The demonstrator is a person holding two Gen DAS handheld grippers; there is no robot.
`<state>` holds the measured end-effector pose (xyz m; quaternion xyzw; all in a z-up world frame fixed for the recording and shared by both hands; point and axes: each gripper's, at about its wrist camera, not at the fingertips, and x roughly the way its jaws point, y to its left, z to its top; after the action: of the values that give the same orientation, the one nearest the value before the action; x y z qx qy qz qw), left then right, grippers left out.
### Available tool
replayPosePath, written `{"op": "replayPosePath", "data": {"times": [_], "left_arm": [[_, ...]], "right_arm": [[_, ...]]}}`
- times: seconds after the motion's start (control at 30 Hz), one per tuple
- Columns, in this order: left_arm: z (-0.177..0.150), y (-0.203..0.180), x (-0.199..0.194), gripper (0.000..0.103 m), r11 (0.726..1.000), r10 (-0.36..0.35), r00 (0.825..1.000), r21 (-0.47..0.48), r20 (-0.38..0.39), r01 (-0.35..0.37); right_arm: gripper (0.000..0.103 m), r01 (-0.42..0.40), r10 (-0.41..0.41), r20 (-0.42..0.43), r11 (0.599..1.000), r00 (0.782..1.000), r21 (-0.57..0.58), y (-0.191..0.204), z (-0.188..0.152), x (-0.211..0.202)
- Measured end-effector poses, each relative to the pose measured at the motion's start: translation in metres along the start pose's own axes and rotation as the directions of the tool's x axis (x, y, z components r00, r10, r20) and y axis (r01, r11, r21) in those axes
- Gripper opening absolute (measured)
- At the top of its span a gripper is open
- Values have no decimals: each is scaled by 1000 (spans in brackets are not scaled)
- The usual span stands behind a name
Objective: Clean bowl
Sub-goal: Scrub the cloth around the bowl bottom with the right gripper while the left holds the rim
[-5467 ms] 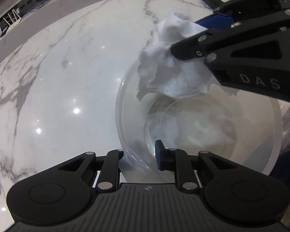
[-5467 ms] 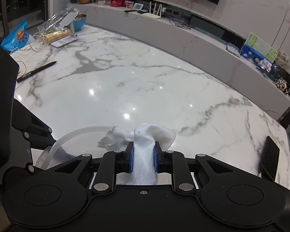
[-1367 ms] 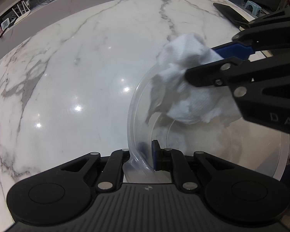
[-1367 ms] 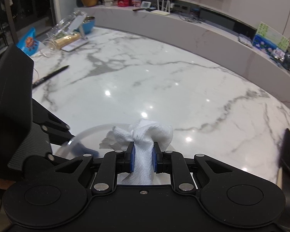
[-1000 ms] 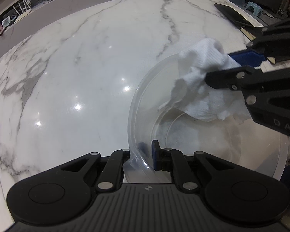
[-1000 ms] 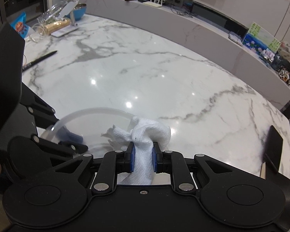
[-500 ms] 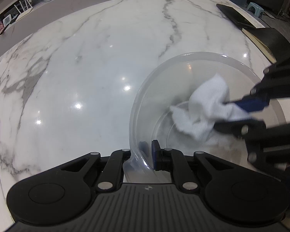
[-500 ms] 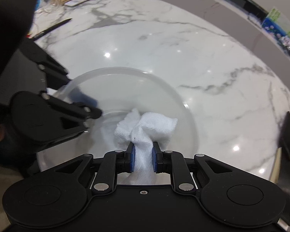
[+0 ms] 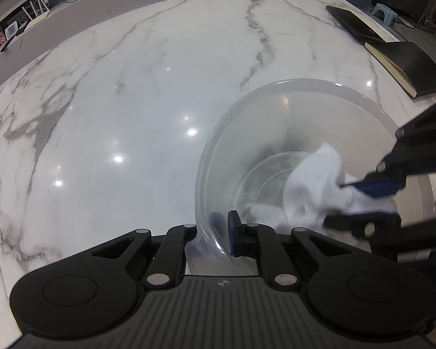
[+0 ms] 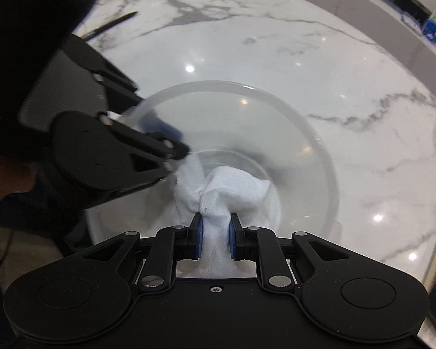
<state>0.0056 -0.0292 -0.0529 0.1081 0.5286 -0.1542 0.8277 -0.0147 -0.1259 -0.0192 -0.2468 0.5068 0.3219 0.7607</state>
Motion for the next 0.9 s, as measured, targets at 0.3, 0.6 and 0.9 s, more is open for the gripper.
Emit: {"op": "replayPosePath", "data": {"times": [0.3,0.6,0.9], "left_arm": [[-1,0,0,9,1000,1,1000,6,1,-1],[2,-4,0,9,1000,2,1000,-4,0,-2],[3,-6,0,9,1000,3,1000,-9,0,-3]], "right_arm": [[15,102,-103,55,995,993,16,-3,3,2],[15,36,-30,103,998,994,-58,5,5,4],[15,-59,63,48,995,997,-86,11,2,1]]}}
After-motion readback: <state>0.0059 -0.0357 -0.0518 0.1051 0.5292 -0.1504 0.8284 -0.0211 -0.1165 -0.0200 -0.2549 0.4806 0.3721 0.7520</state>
